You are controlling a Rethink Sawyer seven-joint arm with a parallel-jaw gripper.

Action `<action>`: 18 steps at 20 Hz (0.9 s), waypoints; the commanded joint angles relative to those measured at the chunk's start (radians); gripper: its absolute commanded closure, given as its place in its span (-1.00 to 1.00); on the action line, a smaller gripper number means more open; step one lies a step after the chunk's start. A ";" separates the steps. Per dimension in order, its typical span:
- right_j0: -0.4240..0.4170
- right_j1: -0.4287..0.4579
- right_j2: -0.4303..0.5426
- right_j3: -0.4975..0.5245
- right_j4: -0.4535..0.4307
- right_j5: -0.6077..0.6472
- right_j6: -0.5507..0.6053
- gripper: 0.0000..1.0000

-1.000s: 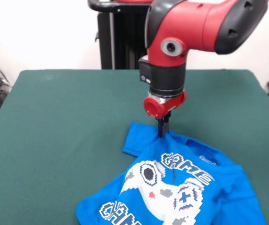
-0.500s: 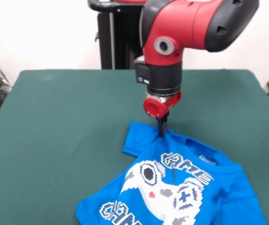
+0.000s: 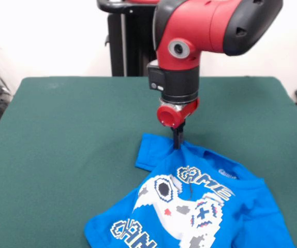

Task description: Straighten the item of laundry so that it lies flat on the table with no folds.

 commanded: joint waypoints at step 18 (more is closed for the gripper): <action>0.045 0.017 0.283 0.239 -0.047 -0.048 -0.347 1.00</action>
